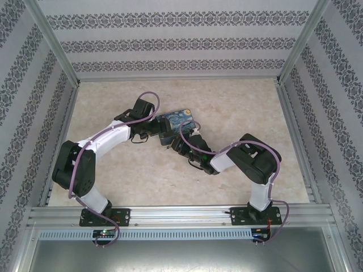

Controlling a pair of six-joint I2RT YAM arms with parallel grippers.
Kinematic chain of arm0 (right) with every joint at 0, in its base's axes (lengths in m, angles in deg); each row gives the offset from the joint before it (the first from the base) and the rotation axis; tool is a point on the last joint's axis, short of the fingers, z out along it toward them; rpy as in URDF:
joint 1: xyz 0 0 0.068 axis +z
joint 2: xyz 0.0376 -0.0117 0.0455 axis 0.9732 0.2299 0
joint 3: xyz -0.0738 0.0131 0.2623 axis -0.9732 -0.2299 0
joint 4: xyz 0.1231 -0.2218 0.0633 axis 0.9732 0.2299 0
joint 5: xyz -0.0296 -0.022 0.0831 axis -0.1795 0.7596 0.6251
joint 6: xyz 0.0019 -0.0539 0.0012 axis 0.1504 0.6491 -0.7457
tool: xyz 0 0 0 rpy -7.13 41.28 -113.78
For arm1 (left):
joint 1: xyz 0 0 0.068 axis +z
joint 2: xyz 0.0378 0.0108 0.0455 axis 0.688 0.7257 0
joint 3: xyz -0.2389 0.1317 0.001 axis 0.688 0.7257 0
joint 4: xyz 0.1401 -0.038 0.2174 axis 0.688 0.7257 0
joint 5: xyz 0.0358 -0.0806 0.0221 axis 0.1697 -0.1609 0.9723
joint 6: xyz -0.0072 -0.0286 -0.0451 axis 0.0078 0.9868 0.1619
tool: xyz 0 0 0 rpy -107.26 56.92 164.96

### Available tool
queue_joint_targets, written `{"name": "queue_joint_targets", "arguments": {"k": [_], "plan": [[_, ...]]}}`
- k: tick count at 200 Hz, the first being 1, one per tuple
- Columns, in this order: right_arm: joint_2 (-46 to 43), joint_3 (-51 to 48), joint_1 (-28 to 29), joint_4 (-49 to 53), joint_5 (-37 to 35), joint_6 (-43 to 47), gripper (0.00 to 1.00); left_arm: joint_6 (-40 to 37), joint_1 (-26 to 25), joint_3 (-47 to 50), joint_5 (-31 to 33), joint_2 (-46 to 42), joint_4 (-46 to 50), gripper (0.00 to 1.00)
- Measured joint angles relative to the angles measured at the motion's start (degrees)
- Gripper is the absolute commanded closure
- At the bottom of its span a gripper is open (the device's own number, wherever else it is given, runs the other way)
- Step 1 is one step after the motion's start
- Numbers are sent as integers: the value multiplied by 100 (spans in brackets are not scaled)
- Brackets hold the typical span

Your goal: Unlock the padlock with the key

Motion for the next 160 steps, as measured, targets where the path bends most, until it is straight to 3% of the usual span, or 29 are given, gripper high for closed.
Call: {"name": "queue_joint_targets", "arguments": {"k": [29,87,128,160], "plan": [[0,66,0,175,-94,-151,65,0,0,0,0,-2,0,11],[37,125,0,380,-212,-249,83,0,0,0,-2,0,-2,11],[48,125,-2,363,-219,-264,79,0,0,0,-2,0,-2,11],[52,125,-4,341,-214,-247,88,-15,0,-2,26,11,0,11]]}}
